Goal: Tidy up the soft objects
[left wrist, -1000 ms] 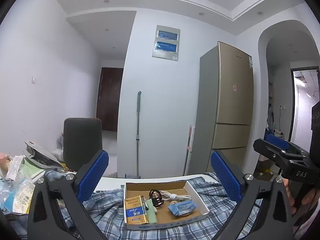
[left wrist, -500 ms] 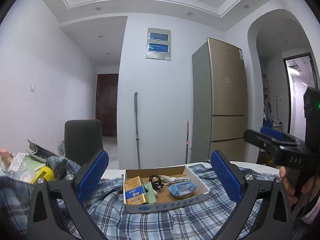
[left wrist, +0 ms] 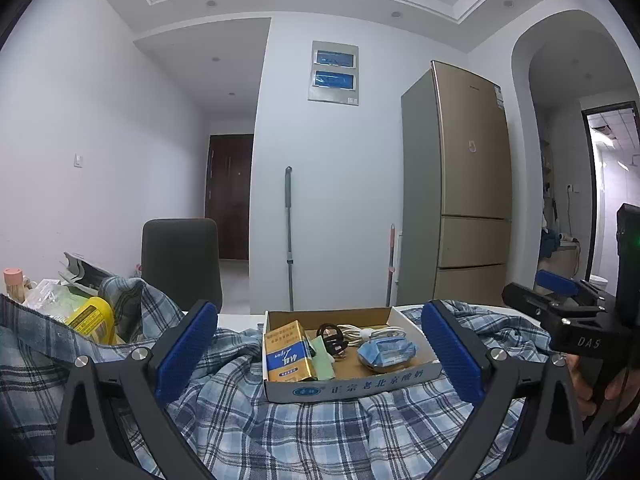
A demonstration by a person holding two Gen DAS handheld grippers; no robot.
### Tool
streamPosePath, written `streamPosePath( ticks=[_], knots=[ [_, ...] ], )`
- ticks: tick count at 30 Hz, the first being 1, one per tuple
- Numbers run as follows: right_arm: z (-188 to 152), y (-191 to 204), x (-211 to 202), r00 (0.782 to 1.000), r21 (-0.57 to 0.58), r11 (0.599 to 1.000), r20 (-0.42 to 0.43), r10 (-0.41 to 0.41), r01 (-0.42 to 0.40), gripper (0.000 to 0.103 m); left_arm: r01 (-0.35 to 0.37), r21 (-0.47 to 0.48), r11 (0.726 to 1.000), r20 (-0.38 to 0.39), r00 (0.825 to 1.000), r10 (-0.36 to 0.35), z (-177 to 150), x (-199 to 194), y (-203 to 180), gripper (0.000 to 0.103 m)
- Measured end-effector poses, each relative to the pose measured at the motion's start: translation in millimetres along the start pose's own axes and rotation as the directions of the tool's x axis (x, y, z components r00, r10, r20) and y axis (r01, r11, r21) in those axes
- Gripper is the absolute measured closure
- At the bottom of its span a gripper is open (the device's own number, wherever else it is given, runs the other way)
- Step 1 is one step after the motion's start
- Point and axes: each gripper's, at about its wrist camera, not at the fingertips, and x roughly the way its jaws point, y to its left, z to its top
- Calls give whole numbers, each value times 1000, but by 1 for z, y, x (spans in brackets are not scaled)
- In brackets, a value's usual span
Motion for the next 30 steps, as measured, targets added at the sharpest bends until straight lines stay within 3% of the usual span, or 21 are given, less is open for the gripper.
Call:
streamPosePath(
  ticks=[7, 30],
  knots=[
    [-1, -1, -1, 1000, 0, 1000, 0, 15, -15, 0, -1, 18, 1000, -42, 999, 1, -4, 9, -4, 0],
    [0, 5, -4, 1000, -17, 1000, 13, 21, -20, 0, -20, -7, 1000, -28, 999, 20, -5, 9, 2, 0]
  ],
)
